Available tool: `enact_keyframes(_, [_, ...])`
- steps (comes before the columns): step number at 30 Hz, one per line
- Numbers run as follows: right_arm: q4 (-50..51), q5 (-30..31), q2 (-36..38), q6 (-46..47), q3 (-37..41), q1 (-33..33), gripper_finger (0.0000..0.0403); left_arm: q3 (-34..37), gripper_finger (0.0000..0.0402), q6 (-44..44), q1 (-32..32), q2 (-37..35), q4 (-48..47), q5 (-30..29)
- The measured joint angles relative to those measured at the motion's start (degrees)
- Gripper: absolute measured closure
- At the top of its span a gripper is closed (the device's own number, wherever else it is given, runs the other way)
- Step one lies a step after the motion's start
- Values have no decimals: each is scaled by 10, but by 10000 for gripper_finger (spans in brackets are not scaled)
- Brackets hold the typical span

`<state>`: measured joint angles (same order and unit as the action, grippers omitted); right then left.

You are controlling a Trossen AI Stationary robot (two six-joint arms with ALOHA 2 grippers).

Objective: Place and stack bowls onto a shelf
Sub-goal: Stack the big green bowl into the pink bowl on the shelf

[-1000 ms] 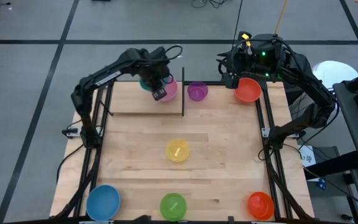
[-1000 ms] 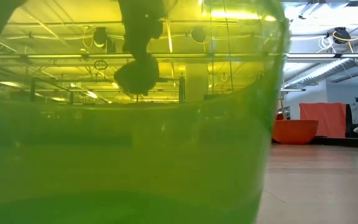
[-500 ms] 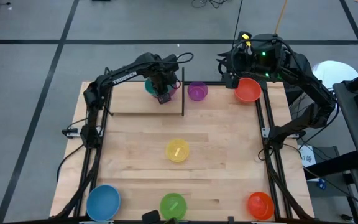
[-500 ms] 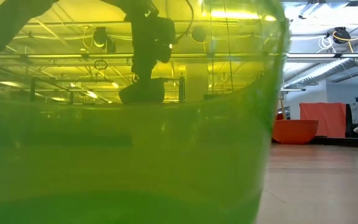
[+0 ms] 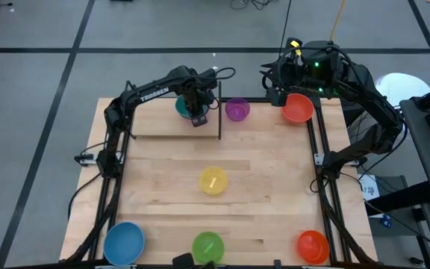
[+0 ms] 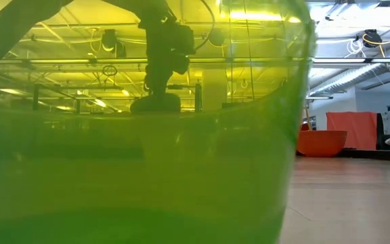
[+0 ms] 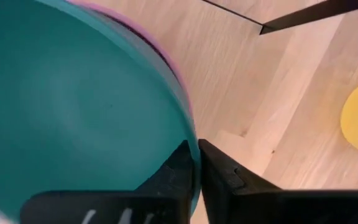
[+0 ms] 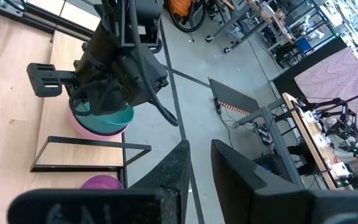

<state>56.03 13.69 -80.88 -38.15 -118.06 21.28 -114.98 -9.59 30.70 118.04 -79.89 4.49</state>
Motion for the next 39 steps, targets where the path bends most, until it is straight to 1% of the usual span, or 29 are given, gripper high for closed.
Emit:
enact_keyframes(5, [0, 0, 0, 0, 0, 0, 342, 0, 338, 11, -8, -2, 0, 0])
enact_keyframes(8, [0, 0, 0, 0, 0, 0, 342, 0, 328, 12, -11, -17, -2, 0])
enact_keyframes(18, [0, 0, 0, 0, 0, 0, 342, 0, 324, 7, -12, -89, 20, 0])
enact_keyframes(21, [0, 0, 0, 0, 0, 0, 342, 0, 338, 11, -12, -101, 26, -2])
enact_keyframes(24, [0, 0, 0, 1, 0, 0, 342, 0, 382, 23, -13, -107, 30, -16])
enact_keyframes(25, [0, 0, 0, 4, 0, 0, 342, 0, 391, 30, -13, -107, 31, -20])
enact_keyframes(27, [0, 0, 0, 17, 0, 0, 342, 0, 394, 49, -13, -105, 31, -33])
enact_keyframes(31, [0, 0, 0, 30, 0, 0, 342, 0, 398, 68, -25, -93, 31, -82])
enact_keyframes(39, [0, 0, 0, 30, 0, 0, 342, 1, 399, 66, -50, -84, 41, -89])
